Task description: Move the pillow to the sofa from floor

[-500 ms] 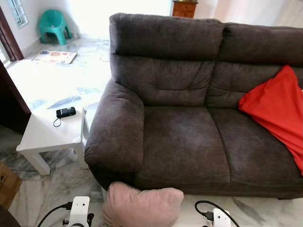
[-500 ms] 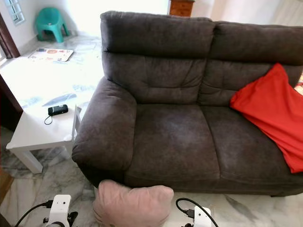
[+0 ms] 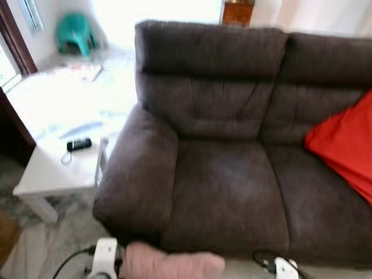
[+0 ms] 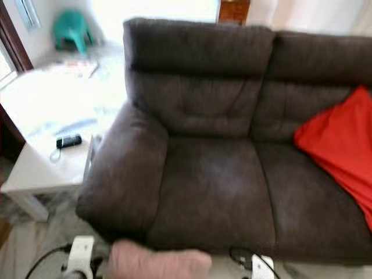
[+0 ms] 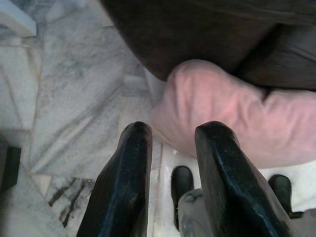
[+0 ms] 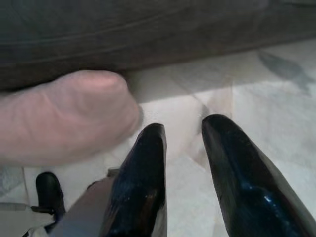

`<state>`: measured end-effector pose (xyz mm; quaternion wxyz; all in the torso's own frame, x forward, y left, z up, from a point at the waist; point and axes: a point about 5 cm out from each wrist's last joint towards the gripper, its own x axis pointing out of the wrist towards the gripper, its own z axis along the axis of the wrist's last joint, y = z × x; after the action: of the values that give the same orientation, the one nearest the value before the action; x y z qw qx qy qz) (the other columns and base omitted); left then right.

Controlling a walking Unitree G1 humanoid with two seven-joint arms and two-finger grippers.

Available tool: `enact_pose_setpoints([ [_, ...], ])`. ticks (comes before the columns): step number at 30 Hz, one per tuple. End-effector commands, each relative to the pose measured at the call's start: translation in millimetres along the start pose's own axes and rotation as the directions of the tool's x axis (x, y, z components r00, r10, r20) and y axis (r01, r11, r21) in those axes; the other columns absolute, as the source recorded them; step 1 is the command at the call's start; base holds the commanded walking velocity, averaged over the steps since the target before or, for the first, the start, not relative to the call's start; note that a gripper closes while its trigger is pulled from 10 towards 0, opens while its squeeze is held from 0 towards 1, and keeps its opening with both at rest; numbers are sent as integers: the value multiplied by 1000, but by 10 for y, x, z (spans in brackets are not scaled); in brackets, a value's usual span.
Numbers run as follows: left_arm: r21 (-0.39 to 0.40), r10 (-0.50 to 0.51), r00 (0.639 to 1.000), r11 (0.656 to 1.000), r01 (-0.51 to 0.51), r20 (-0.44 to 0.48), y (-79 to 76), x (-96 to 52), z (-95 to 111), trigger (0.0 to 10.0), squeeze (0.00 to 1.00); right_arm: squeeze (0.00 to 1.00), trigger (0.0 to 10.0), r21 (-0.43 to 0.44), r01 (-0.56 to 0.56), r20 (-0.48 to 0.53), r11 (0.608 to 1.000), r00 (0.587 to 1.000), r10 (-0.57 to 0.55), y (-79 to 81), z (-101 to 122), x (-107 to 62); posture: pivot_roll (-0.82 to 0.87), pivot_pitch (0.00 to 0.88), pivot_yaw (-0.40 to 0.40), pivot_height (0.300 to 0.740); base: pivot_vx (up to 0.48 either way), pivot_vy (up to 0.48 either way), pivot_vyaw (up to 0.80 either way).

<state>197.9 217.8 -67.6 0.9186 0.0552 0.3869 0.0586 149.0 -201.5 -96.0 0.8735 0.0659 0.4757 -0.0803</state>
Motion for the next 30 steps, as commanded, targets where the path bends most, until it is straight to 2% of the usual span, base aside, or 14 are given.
enact_pose_setpoints([
  [1,-13,-1,1000,1000,1,-16,-12,-19,-68,10000,0,0,10000,12,9,-7,1000,1000,-9,-42,-36,-12,62,0,-71,740,0,0,0],
  [15,-30,9,1000,999,-10,-18,11,-23,-77,10000,0,0,10000,12,5,-3,1000,1000,-5,-7,-18,-4,63,0,-70,740,0,0,0],
  [25,-29,12,1000,1000,-12,-24,20,-25,-87,10000,0,0,10000,10,3,-5,1000,1000,-3,1,-22,-4,65,0,-69,740,0,457,0],
  [30,-16,12,1000,1000,-12,-26,28,-28,-95,10000,0,0,10000,9,1,-6,1000,1000,-1,7,-28,-5,63,0,-67,740,0,117,0],
])
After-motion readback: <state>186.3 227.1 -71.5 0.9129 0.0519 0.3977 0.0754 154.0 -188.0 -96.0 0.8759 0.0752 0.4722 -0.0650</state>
